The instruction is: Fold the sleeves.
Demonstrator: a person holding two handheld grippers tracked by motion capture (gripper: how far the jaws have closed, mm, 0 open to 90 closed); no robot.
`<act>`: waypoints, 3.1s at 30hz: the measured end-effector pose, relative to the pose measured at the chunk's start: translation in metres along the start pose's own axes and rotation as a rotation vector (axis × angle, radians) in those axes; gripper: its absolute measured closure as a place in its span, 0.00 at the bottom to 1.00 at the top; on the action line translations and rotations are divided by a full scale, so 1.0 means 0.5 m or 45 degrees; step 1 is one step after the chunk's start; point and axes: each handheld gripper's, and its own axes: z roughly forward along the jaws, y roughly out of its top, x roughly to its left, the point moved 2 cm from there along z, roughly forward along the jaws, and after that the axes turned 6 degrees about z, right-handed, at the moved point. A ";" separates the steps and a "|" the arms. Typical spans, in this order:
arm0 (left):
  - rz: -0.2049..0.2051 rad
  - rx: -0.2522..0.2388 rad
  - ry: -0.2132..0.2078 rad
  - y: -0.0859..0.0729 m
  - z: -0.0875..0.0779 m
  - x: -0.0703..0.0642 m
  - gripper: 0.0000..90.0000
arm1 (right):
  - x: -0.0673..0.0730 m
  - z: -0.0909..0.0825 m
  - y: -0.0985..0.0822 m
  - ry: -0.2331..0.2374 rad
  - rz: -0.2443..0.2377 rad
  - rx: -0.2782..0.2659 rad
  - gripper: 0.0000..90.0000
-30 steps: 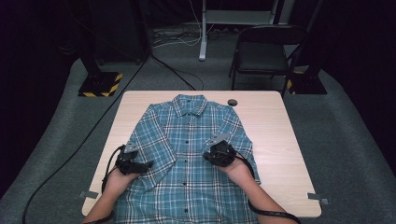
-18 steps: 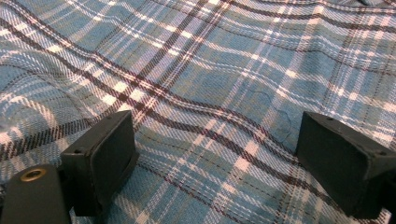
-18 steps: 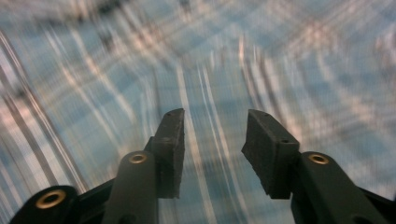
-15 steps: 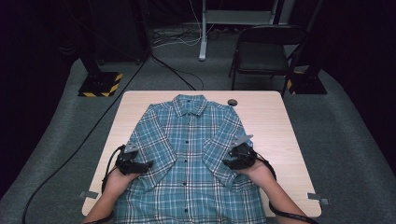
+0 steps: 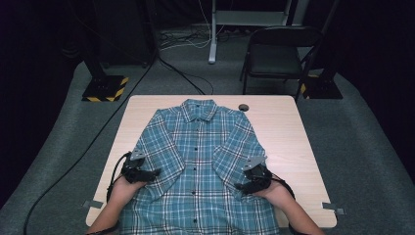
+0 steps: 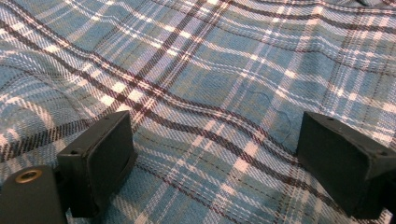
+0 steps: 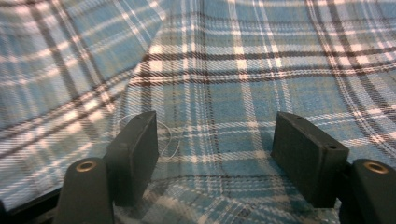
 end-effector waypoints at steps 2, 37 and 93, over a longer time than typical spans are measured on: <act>0.001 0.001 -0.003 0.001 0.001 0.000 0.12 | 0.001 -0.012 0.004 0.025 0.017 -0.030 0.31; 0.089 -0.011 -0.073 0.046 0.043 -0.046 0.10 | -0.050 -0.035 -0.027 -0.188 0.215 -0.027 0.17; 0.223 0.006 -0.188 0.077 0.008 -0.097 0.11 | -0.064 0.011 0.011 -0.203 0.369 0.014 0.15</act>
